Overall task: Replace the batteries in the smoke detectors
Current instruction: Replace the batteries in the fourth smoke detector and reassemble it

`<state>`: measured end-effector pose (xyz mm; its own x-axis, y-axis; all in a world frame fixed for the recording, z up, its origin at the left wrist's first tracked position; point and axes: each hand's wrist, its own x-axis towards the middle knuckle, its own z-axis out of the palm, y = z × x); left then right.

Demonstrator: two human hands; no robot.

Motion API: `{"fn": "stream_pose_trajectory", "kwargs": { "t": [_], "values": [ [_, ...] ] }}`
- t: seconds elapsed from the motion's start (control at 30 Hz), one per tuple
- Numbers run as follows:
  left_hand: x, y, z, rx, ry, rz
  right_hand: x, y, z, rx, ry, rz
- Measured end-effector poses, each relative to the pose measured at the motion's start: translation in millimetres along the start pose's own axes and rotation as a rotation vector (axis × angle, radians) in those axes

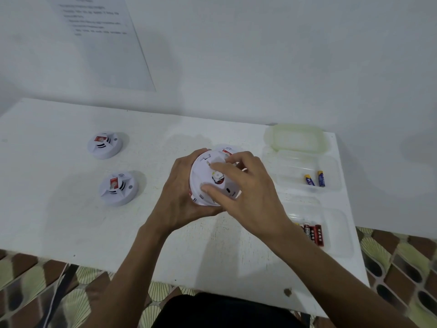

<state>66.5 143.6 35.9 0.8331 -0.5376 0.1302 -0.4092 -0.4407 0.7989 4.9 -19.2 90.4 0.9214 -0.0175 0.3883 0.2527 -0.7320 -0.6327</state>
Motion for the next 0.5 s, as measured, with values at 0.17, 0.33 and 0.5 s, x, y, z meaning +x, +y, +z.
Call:
{"fn": "stream_pose_trajectory", "kwargs": {
  "t": [0.17,0.33,0.5],
  "values": [
    [0,3,2,-0.083,0.049,-0.016,-1,-2,0,-0.013,0.019,0.010],
    [3,3,2,-0.050,0.068,-0.006,1,-6,2,-0.062,0.095,0.002],
    [5,10,0,0.023,0.118,0.042,4,-13,5,-0.088,0.138,0.046]
  ]
}}
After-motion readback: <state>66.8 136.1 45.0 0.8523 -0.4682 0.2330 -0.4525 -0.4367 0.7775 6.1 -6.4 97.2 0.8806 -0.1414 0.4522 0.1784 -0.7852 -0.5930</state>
